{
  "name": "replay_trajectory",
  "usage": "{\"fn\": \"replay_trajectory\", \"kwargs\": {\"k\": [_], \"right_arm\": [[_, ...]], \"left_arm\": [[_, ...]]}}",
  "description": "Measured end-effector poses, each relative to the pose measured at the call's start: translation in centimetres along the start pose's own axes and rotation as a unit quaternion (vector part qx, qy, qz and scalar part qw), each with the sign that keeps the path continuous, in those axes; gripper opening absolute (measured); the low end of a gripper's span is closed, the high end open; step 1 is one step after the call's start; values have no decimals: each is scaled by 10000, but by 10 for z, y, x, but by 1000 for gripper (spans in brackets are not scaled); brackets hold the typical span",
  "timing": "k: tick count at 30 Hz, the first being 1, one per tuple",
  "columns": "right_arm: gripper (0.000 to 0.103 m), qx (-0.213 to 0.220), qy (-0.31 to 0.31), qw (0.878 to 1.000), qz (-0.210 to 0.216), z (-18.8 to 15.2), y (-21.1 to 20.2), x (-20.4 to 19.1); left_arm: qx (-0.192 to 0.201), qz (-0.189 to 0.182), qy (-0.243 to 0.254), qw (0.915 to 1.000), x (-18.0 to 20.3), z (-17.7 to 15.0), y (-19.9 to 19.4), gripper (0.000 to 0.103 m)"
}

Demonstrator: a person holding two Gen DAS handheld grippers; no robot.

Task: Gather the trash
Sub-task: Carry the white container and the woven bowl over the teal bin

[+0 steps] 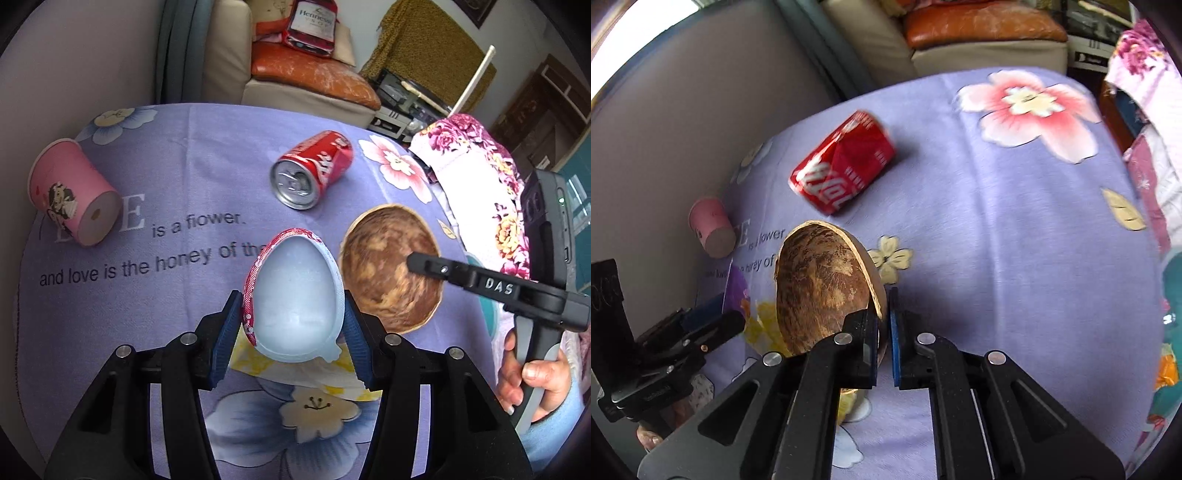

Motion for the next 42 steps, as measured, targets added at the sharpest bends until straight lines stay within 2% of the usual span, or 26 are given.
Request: {"fn": "replay_trajectory", "kwargs": {"k": [11,19,30,36,42], "right_arm": [[5,623,734,9949,-291,-20,-82,76],[5,1183,1262,9834,-548,-47,-138,136],[5,1824,1979,9575,-1036,-87,-222,226],[5,1984,2264,9476,-1072,-102,-240,266],[5,1986,2380,9437,-1152,-111,-243,292]], "left_arm": [[-126,-377,437,9983,79,-11,4,54],[-262,-651,834,9940,146,-21,9,54],[-605,-1100,1719,9771,268,-38,39,54],[-814,-1072,2146,9674,321,-51,65,54],[-1006,-962,2343,9622,349,-55,91,54]]}}
Point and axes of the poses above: each gripper's, at about its wrist camera, not at the fingertips, and y roughly the way its jaws point, x to its right, z to its top, the point moved 5 cm from there along y, roughly the way its jaws point, and after that the axes turned 1 degree about x, right-handed, at the moved point
